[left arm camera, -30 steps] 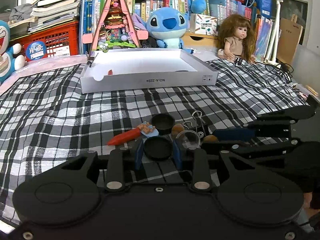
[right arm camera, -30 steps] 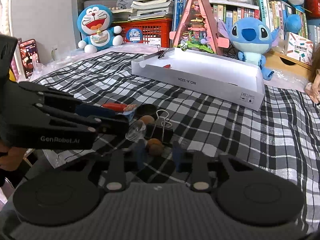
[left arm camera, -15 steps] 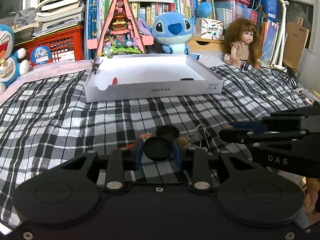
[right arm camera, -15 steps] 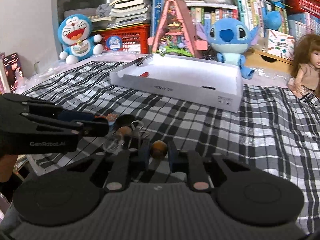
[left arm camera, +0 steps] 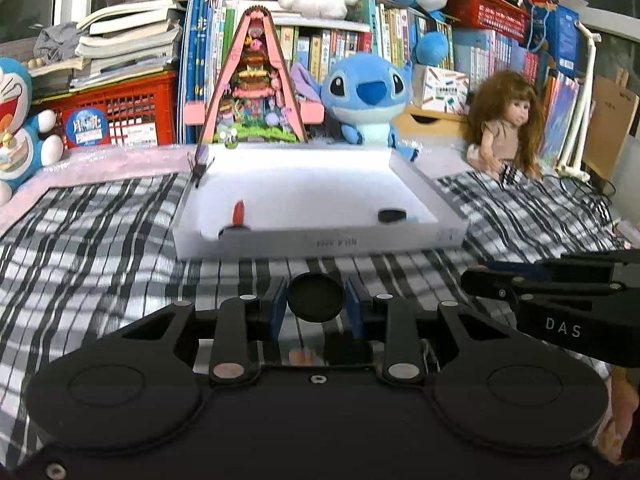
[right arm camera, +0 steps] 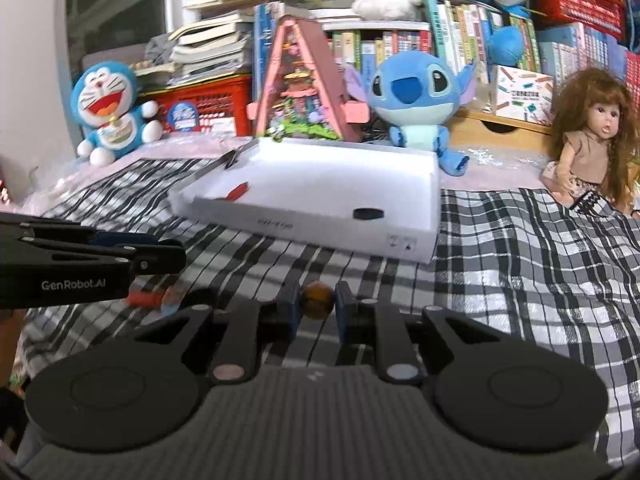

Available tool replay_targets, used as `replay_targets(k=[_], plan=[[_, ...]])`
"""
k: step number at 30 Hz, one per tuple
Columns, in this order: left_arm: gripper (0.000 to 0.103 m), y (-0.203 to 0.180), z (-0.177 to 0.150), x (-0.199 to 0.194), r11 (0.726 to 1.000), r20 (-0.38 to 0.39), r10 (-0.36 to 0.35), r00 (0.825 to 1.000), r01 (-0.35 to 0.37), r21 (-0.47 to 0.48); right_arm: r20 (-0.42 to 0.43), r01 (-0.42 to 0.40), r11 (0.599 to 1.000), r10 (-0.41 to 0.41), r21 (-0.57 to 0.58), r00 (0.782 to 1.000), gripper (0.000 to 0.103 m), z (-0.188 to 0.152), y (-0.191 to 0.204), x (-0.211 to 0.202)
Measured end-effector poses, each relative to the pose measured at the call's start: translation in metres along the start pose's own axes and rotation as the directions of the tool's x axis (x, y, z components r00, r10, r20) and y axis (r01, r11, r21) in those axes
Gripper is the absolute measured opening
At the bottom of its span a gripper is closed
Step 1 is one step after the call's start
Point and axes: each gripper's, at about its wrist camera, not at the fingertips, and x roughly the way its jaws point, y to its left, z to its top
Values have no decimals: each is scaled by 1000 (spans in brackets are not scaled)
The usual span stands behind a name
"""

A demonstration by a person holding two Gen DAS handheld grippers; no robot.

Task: Organize rigid objects
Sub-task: 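Carry black cap with left tool into the tray while right tool carries the brown ball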

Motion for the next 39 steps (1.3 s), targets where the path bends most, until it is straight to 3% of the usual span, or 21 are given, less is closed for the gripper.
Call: replay_targets(k=[15,25,39], plan=[[30,22,57,41,996,-4,24,1000,-24,-81,-28,23,993,-20,112,999,23,44,-30,28],[30,32,74,63,993,-31,44,999,-47,-112,-38,33,994,-29,105,999,23,74,-36,41],[30,50,93,99,985,-77,74,994,-85,-153,-114,17,975,9,222,993,23,90,-52,79]])
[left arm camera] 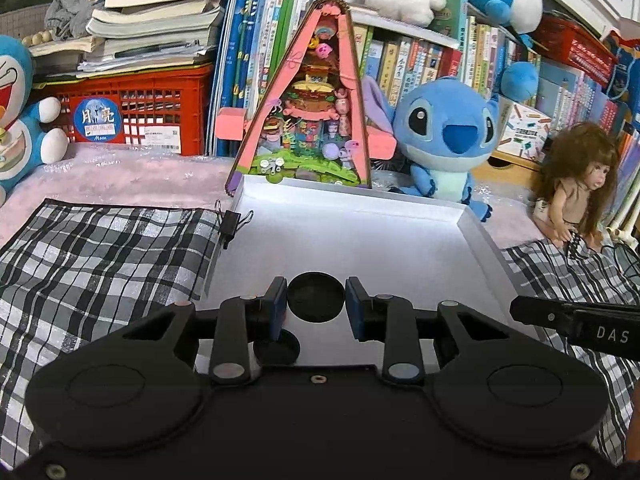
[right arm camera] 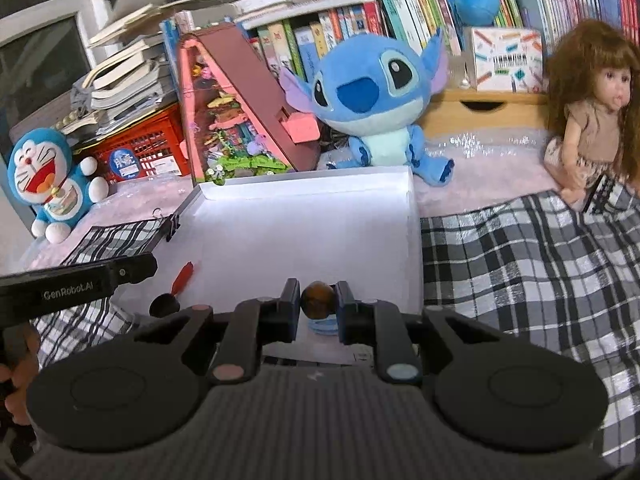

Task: Organize rigid objects
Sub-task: 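Carry black cap with left tool into the tray while right tool carries the brown ball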

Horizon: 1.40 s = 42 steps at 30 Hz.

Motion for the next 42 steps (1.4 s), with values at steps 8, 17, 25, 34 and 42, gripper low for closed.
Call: replay_targets(k=[8,17,25,34,42], plan=[[30,2,1,16,1000,-20,8,1000,-8,-2,-27,8,999,-7,52,1000,23,7,-7,17],[30,8,11,30,999,-42,23,999,-24,-25,-59,11,998,-8,62,998,23,11,-10,30],[30,10,9,43,999,-72,39,997,-41,-20,-88,14,998,-8,63,996,23,15,-11,42],[30,6,19,65,999,-127,31,991,-33,-13,-147,29,995,-16,91,989,23,29,-12,62],[30,3,16,79,999,-150,37,988,-39,-5,-158,51,996,-38,77,987,23,28,-8,77]])
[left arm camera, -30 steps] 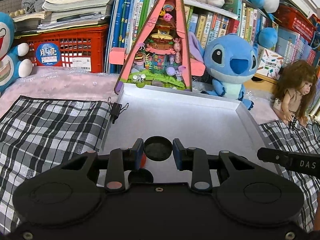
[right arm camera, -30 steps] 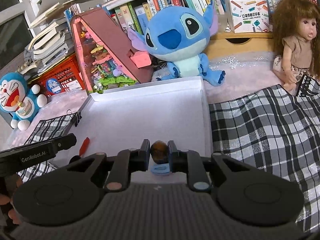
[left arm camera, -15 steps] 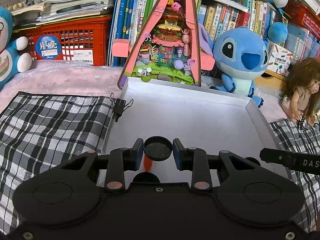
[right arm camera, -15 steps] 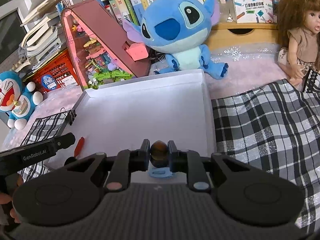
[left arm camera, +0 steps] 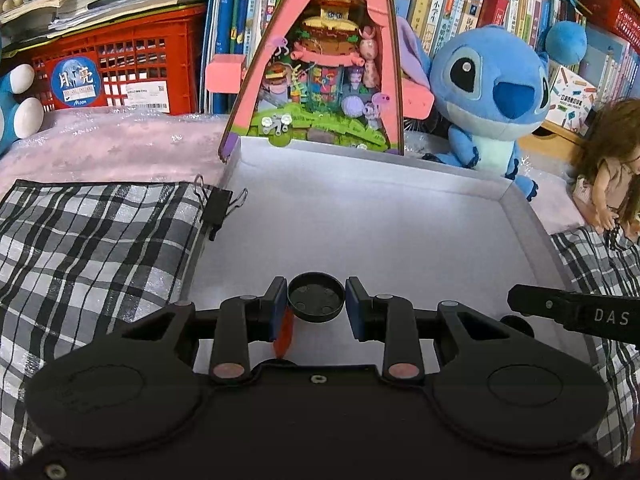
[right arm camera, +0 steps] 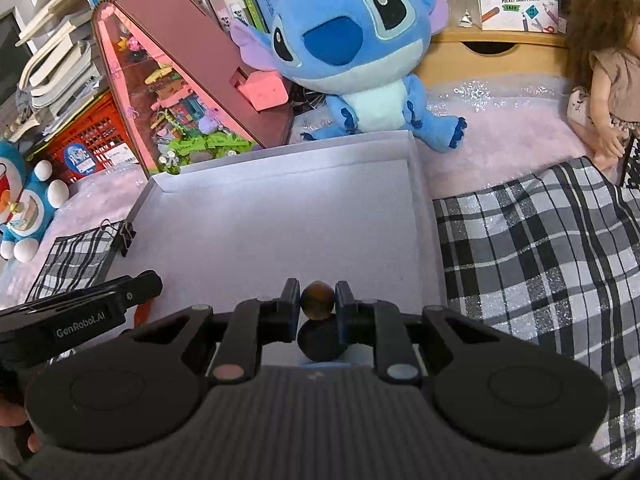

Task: Organize rigid objects
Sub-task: 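Carry black cap with left tool into the tray while right tool carries the brown ball, then open left tool to drop the black cap while right tool releases the brown ball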

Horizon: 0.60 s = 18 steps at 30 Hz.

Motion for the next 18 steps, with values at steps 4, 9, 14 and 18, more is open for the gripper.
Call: replay_targets(k=[4,9,14,18], plan=[[30,0,-3,1,1000,-1,-6,1000,6,12,-12,7,1000,-7,-1,1000,23,-2,0,7],[30,1,-9,-6,1000,-2,-26,1000,26,5,-13,9,1000,-9,-9,1000,23,-3,0,10],[30,-3,-18,-11,998,12,-23,1000,22,61,-22,10,1000,-10,-11,1000,24,-5,-1,13],[30,-5,-23,-12,995,32,15,999,-18,94,-14,9,1000,-9,-12,1000,26,-7,0,12]])
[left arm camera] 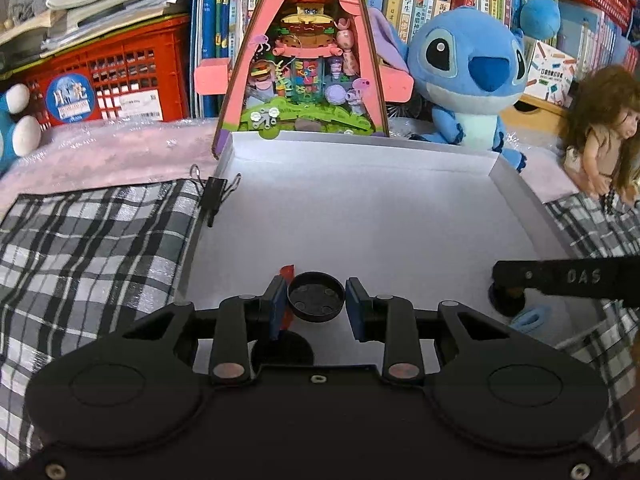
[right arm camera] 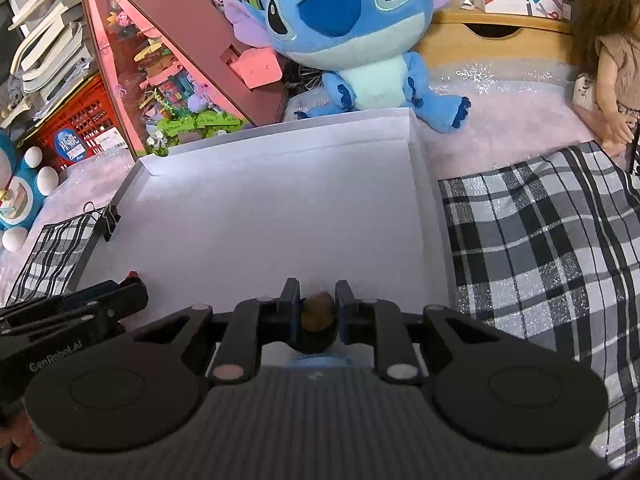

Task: Organize rigid objects
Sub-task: 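Open left tool to drop the black cap while right tool releases the brown ball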

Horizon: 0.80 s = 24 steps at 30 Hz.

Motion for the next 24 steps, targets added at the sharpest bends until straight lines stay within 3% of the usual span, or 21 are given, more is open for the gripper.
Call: replay_targets(k=[5,7,15,24], plan=[[43,6,-5,-2,1000,-9,10,1000,-10,-19,11,-6,1000,6,6,1000,30,-1,-2,-4],[46,7,-6,-4,1000,-4,11,1000,-11,-17,22,-15,1000,14,12,1000,48,-1,-4,-8],[70,7,-8,-26,1000,43,6,999,-5,-4,68,-28,999,31,-42,997,63,-8,2,-27],[78,4,-22,-58,999,82,-26,996,24,22,109,-42,991,56,-125,992,76,-27,12,-51]])
